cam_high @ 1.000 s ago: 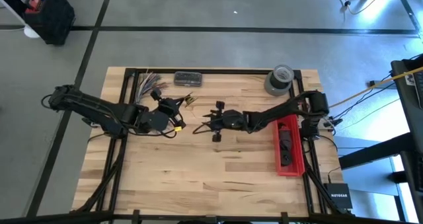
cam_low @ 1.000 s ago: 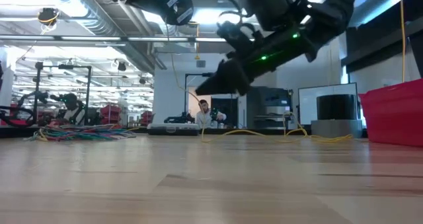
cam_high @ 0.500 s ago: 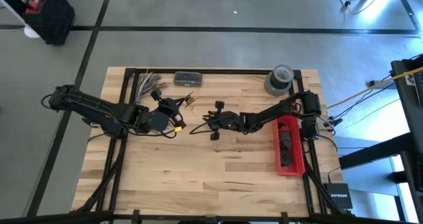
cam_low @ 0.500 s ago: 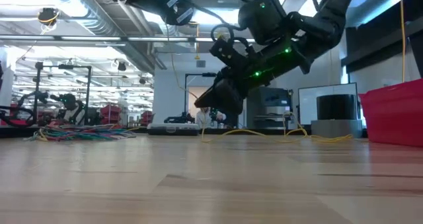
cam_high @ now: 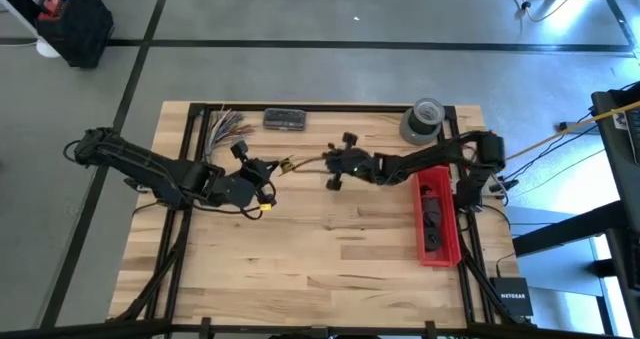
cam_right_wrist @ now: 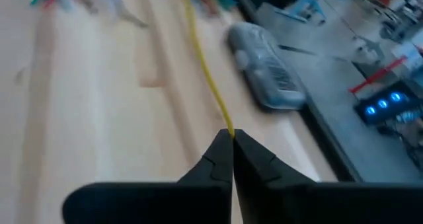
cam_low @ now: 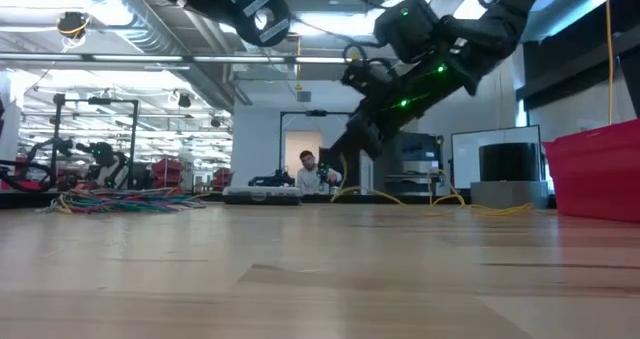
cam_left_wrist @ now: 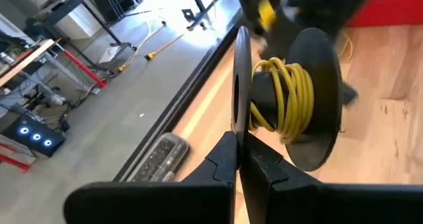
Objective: Coil cords
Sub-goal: Coil the yellow wire onto the black spool
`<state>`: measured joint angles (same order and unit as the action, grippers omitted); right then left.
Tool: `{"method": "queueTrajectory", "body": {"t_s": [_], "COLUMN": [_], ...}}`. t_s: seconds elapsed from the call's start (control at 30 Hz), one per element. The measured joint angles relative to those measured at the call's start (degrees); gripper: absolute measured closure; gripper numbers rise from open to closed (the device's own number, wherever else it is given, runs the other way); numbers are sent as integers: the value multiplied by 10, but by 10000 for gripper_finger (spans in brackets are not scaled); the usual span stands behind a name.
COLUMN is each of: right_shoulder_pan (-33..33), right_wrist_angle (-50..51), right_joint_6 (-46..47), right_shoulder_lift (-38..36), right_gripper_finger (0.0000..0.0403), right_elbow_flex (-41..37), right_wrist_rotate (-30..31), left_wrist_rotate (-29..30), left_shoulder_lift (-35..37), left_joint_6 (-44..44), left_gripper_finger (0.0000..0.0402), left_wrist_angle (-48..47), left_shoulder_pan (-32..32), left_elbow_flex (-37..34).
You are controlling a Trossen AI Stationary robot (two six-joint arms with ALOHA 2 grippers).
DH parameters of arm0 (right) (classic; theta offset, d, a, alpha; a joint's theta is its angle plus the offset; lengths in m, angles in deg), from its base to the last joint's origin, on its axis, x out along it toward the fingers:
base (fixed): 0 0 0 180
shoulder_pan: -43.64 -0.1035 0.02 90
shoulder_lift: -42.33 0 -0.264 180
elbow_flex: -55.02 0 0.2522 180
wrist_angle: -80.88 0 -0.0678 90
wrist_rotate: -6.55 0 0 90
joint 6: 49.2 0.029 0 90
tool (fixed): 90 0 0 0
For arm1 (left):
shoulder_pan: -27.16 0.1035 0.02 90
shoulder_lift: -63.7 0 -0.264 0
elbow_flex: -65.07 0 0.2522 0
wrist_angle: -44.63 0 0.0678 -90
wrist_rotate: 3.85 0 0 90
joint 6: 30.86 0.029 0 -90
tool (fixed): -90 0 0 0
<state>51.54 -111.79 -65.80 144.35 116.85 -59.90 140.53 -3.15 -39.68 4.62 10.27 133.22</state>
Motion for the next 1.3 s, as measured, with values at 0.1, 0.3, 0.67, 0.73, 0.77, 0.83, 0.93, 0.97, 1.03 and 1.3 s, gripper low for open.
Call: {"method": "queueTrajectory", "body": {"t_s": [0.1, 0.3, 0.67, 0.73, 0.77, 0.83, 0.93, 0.97, 1.03, 1.3], "right_shoulder_pan": [22, 51, 48, 42, 38, 25, 0, -8, -21, -30], "right_wrist_angle": [5, 41, 79, 68, 59, 54, 34, 27, 15, -10], "right_joint_6": [23, 80, 147, 155, 157, 158, 157, 155, 150, 148], "right_shoulder_lift": [-43, -124, -191, -191, -189, -188, -186, -186, -185, -185], "right_gripper_finger": [398, 399, 400, 399, 399, 399, 399, 399, 398, 398], "right_elbow_flex": [-17, -21, -21, -21, -20, -20, -20, -20, -20, -20], "right_wrist_rotate": [-12, -70, -191, -215, -220, -225, -227, -227, -227, -217], "left_wrist_rotate": [0, 0, 0, 0, 0, 0, 0, 1, 0, -54], "left_shoulder_lift": [-6, -46, -136, -147, -152, -159, -166, -169, -173, -195], "left_joint_6": [3, 34, 101, 97, 93, 85, 60, 50, 43, 64], "left_gripper_finger": [402, 402, 402, 402, 402, 402, 402, 402, 402, 402], "left_wrist_angle": [-3, 6, 86, 116, 132, 161, 183, 187, 192, 257], "left_shoulder_pan": [6, 40, 119, 132, 139, 150, 161, 164, 169, 169], "left_elbow_flex": [0, 0, 0, 0, 0, 0, 0, 0, 0, 0]}}
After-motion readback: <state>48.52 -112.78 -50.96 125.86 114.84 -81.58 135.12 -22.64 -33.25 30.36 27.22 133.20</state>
